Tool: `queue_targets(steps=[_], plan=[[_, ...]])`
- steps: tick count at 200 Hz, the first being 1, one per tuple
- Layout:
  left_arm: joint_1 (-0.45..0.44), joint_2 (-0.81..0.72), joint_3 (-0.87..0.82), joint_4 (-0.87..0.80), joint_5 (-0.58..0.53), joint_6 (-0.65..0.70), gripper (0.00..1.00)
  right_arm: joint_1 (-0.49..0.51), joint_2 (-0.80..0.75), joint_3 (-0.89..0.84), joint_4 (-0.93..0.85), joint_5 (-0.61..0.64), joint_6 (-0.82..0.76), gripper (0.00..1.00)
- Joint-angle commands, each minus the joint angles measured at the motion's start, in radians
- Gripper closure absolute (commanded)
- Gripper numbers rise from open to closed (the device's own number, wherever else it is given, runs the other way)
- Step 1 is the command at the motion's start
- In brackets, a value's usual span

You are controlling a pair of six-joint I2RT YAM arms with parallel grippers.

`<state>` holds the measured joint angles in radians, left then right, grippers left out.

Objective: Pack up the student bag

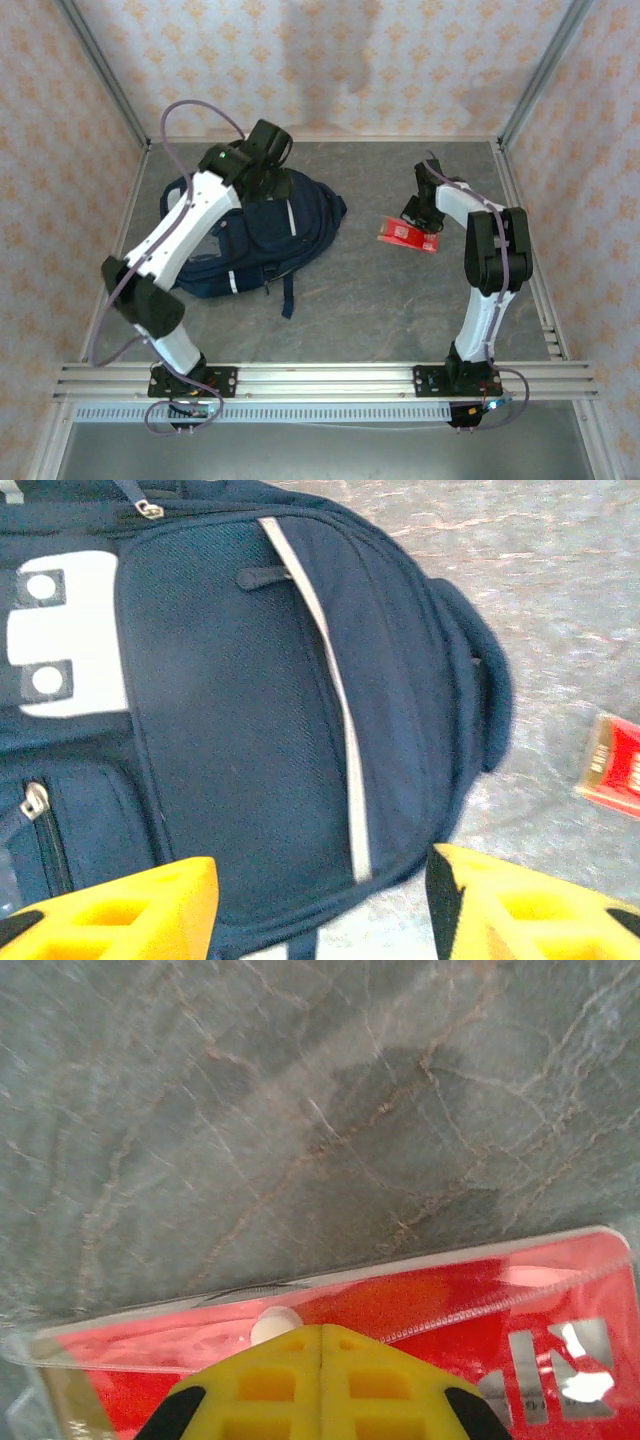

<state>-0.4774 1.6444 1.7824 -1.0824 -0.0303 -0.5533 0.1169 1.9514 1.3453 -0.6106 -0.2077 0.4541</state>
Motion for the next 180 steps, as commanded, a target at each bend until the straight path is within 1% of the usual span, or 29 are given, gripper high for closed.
queue_targets(steps=[1, 19, 31, 54, 83, 107, 132, 157, 167, 180], plan=[[0.002, -0.095, -0.121, 0.077, 0.025, -0.097, 0.42, -0.005, 0.011, 0.014, -0.069, 0.026, -0.032, 1.0], [-0.002, -0.135, -0.195, 0.096, 0.13, -0.113, 0.41, -0.005, 0.011, -0.012, -0.051, -0.027, -0.035, 1.0], [-0.011, -0.151, -0.229, 0.098, 0.175, -0.104, 0.41, -0.005, 0.009, -0.031, -0.049, -0.058, -0.026, 1.0], [-0.026, -0.181, -0.288, 0.108, 0.199, -0.094, 0.4, 0.013, -0.013, -0.079, -0.071, -0.078, -0.008, 1.0], [-0.038, -0.204, -0.356, 0.154, 0.232, -0.087, 0.41, 0.057, -0.132, -0.215, -0.05, -0.078, 0.029, 1.0], [-0.06, -0.203, -0.389, 0.194, 0.273, -0.077, 0.41, 0.11, -0.245, -0.34, -0.026, -0.091, 0.093, 1.0], [-0.097, -0.179, -0.418, 0.251, 0.352, -0.073, 0.41, 0.179, -0.362, -0.467, 0.019, -0.123, 0.194, 1.0], [-0.146, -0.121, -0.422, 0.283, 0.425, -0.063, 0.41, 0.278, -0.45, -0.561, 0.095, -0.22, 0.286, 0.99], [-0.166, -0.096, -0.425, 0.299, 0.455, -0.058, 0.41, 0.306, -0.467, -0.572, 0.103, -0.277, 0.29, 0.97], [-0.191, -0.064, -0.42, 0.311, 0.475, -0.053, 0.41, 0.327, -0.512, -0.584, 0.105, -0.315, 0.28, 0.94]])
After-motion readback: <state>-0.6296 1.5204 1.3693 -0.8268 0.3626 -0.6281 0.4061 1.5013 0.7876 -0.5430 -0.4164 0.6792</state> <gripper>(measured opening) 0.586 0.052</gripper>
